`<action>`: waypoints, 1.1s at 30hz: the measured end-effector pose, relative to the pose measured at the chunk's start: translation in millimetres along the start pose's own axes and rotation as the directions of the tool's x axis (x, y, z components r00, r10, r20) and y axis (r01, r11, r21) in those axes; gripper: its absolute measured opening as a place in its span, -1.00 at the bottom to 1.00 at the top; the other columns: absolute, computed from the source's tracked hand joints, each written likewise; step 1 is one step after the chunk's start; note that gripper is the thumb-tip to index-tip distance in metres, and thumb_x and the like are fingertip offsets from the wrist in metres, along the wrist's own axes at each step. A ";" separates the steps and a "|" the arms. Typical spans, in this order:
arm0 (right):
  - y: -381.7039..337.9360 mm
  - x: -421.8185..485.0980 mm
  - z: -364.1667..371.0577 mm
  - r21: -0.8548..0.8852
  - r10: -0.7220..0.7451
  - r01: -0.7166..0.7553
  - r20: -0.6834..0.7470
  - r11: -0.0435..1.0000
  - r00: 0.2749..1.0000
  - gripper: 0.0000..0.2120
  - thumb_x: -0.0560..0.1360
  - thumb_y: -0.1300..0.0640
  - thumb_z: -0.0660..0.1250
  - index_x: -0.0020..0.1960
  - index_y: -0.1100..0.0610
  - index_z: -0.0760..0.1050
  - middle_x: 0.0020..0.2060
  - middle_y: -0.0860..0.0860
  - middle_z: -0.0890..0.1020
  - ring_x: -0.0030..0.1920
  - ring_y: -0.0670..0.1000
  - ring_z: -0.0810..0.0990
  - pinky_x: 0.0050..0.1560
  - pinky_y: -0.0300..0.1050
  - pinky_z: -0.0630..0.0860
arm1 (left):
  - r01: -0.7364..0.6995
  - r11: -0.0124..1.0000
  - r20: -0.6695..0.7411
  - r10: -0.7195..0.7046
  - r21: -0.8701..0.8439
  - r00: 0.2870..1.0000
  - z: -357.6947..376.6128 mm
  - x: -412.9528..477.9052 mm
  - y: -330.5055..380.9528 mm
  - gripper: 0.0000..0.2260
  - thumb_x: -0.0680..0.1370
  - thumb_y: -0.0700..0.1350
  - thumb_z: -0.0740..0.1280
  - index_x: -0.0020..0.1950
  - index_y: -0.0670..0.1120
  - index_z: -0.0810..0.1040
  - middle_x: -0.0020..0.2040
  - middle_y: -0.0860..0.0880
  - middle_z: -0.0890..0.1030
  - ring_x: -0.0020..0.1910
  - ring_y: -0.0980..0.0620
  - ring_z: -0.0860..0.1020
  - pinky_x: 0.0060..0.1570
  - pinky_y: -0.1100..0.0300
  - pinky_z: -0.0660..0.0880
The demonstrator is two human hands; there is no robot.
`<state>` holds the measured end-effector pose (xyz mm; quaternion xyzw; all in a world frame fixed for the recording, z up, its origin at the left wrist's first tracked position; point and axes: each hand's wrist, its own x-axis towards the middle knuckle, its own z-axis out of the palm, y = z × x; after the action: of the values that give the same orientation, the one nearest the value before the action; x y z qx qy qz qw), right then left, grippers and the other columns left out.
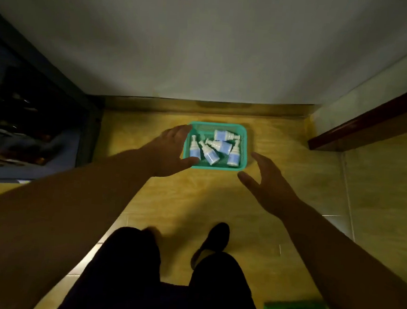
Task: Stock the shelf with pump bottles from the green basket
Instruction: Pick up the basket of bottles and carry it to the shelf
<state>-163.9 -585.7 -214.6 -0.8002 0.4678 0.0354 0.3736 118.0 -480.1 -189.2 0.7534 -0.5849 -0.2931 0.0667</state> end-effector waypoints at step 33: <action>413.2 438.3 318.1 0.043 0.279 -0.276 -0.130 0.960 0.951 -0.09 0.52 0.00 0.41 0.61 -0.03 -0.16 0.46 0.19 0.38 0.37 0.22 0.44 0.20 -0.08 0.36 | 0.512 0.646 0.173 -0.514 -0.567 0.840 439.2 375.5 -305.5 -0.12 0.48 -0.13 0.48 0.58 -0.10 -0.06 0.38 -0.23 0.43 0.26 -0.28 0.49 -0.08 0.02 0.49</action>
<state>-145.7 -818.5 -854.5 -0.7225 0.6001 0.0278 0.3421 201.1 -625.5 -821.0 0.8284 -0.2262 -0.4657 0.2137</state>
